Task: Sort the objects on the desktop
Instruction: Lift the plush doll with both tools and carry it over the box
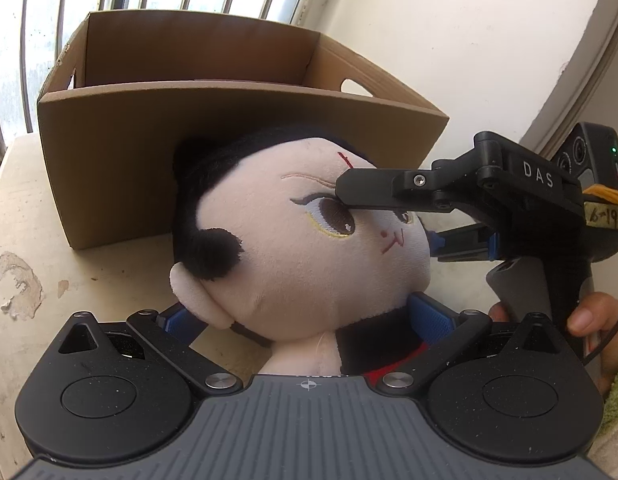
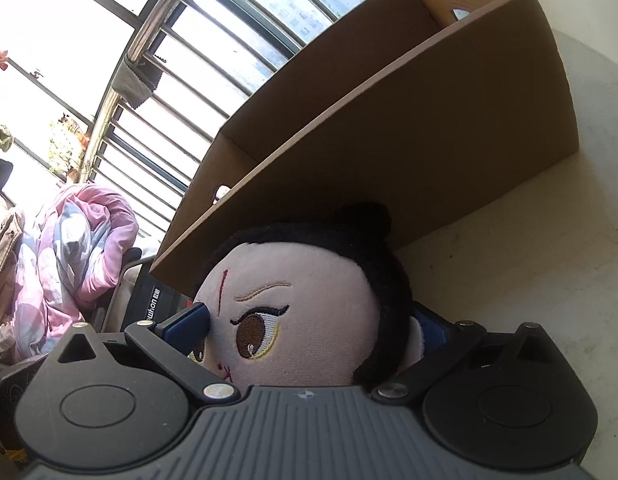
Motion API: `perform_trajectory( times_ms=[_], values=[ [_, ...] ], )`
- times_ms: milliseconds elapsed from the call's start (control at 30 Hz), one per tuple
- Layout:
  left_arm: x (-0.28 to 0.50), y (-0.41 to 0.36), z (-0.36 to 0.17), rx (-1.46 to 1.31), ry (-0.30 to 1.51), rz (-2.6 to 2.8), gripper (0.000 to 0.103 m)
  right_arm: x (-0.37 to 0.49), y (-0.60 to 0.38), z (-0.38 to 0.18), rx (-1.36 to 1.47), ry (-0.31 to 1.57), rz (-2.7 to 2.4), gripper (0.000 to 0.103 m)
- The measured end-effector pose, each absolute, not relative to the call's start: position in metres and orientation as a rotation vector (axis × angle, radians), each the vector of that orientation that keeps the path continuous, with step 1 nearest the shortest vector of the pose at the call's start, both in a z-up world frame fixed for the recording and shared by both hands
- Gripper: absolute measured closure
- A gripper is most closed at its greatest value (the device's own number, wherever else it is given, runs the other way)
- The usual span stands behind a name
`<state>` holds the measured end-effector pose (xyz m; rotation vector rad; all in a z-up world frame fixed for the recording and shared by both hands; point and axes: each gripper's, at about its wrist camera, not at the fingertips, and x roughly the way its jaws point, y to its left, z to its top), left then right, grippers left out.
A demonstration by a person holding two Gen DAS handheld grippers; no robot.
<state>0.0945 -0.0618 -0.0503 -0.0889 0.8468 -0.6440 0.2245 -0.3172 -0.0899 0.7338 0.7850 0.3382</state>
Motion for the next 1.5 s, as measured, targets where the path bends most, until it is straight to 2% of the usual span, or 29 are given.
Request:
perform_trajectory(
  times_ms=[500,867,1500],
  values=[
    [0.096,-0.068,-0.046,-0.084,0.855,-0.629,0.0,0.213,-0.31,-0.076,0.705,0.781,0.344,0.0],
    [0.078,-0.067,-0.025,-0.056,0.788,-0.618,0.0,0.194,-0.298,-0.042,0.659,0.719,0.375,0.0],
    [0.086,-0.034,0.057,-0.031,0.597,-0.556,0.0,0.23,-0.26,0.049,0.531,0.571,0.464,0.0]
  ],
)
